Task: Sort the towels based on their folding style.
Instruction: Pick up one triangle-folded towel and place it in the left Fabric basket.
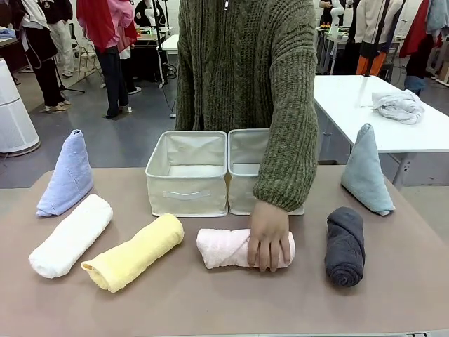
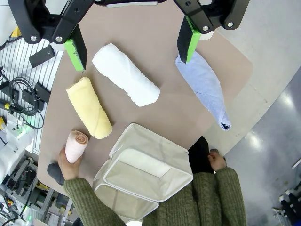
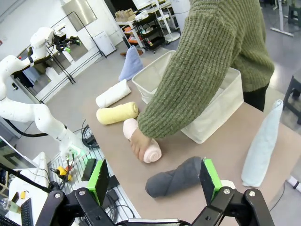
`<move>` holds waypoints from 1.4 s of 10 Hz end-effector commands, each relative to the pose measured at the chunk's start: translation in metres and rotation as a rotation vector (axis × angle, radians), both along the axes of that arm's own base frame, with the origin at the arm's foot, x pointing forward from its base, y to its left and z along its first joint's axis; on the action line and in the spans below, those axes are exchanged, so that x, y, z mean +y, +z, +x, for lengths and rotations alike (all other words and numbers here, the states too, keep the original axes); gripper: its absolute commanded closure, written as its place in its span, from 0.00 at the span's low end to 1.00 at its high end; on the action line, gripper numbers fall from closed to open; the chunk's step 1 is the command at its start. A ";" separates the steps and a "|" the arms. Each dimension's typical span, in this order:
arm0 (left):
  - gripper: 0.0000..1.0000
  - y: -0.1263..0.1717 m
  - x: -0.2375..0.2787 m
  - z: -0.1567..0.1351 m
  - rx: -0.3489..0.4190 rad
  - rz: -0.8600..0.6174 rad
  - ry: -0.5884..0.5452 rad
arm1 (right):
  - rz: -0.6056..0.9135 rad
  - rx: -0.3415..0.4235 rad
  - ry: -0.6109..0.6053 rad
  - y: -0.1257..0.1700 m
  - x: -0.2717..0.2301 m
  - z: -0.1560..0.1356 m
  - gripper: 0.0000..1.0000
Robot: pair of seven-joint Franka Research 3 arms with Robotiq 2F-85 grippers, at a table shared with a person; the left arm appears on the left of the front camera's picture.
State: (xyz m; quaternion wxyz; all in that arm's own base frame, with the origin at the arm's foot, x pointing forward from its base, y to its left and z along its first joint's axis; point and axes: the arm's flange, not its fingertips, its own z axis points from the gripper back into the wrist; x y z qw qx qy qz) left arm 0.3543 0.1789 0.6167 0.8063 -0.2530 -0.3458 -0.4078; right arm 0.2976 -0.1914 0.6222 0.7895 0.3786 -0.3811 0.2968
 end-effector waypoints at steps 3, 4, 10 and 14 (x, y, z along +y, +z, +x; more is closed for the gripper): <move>0.00 0.002 0.000 0.002 -0.005 -0.002 -0.002 | 0.006 -0.004 0.002 0.000 -0.001 0.001 0.00; 0.00 0.002 0.000 0.002 -0.005 -0.002 -0.002 | 0.006 -0.004 0.002 0.000 -0.001 0.001 0.00; 0.00 -0.007 -0.045 0.064 0.230 0.264 0.038 | 0.006 -0.004 0.002 0.000 -0.001 0.001 0.00; 0.00 -0.048 -0.099 0.186 0.446 0.487 0.172 | 0.006 -0.004 0.002 0.000 -0.001 0.001 0.00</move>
